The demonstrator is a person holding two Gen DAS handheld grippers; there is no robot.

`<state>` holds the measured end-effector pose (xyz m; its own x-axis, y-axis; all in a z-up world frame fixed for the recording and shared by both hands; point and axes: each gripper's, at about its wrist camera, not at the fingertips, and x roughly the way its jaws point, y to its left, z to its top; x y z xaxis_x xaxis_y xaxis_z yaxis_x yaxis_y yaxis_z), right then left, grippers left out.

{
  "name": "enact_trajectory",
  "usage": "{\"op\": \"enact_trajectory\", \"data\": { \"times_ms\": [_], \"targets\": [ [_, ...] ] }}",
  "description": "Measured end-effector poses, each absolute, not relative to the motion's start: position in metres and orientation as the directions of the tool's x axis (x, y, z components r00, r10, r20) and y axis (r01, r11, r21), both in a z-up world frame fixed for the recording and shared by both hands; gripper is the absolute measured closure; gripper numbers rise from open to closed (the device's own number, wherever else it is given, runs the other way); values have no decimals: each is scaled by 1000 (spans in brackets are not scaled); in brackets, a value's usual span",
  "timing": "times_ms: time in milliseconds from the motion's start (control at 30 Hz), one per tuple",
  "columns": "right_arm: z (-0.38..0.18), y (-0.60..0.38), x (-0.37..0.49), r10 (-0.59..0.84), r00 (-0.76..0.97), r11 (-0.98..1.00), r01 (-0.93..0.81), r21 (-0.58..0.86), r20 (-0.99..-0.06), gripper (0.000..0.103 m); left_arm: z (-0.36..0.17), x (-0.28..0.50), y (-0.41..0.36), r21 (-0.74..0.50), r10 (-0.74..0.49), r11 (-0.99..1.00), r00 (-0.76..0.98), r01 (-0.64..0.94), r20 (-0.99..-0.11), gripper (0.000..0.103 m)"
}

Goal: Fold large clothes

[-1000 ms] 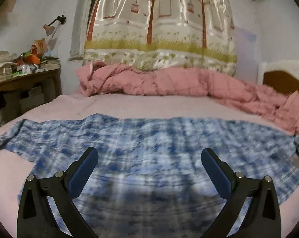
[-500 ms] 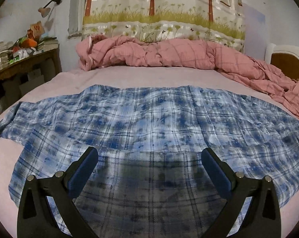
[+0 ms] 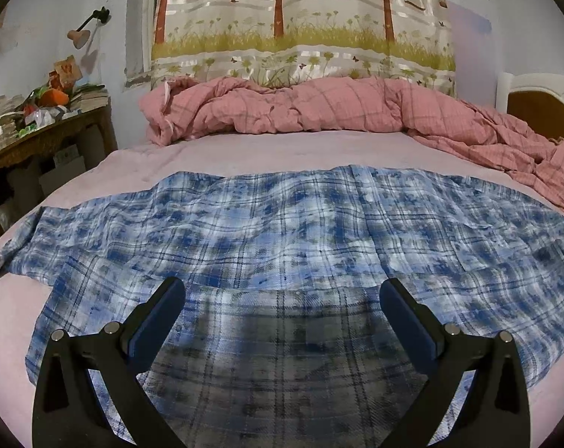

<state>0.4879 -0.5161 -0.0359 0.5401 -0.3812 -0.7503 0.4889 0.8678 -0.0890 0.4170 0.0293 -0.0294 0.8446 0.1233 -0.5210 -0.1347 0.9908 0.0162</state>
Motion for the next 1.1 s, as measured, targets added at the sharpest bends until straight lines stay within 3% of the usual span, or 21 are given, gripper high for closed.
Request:
{"op": "enact_trajectory", "data": {
  "times_ms": [100,233,333,400,433,533,733,900,933,1000,1033,1100],
  "targets": [
    [-12,-513,474,-298,658,891,452,46,-692,97,-26,414,28,25,131,990,852,-137,-507,0],
    [40,-485,450,-43,828,905,269,329,-559,97,-15,403,17,70,146,989,885,-128,-443,0],
    [69,-429,441,172,864,920,31,391,-473,97,-3,390,2,109,111,991,920,-75,-377,0],
    [77,-390,434,280,853,915,-99,392,-440,97,3,387,-5,74,31,997,922,-2,-387,1],
    [78,-366,432,372,826,893,-193,408,-423,97,5,387,-8,50,-12,998,918,35,-396,8],
    [61,-320,435,491,748,851,-301,430,-447,97,8,383,-19,-13,-171,983,898,181,-406,19],
    [6,-284,460,531,615,839,-288,462,-582,97,-9,392,-46,-10,-262,955,830,295,-492,20],
    [-3,-276,465,494,580,868,-283,408,-647,95,-16,391,-56,-52,-345,924,768,379,-539,19],
    [-5,-280,463,492,585,869,-283,406,-645,90,-17,388,-59,-57,-354,920,761,387,-543,19],
    [2,-286,460,492,596,868,-278,412,-634,68,-18,390,-65,-75,-370,914,740,400,-562,19],
    [8,-293,455,487,617,869,-270,416,-618,51,-19,392,-68,-92,-381,909,725,406,-573,19],
    [22,-302,452,427,667,898,-236,371,-610,46,-19,400,-80,-127,-410,897,690,423,-597,19]
  ]
}}
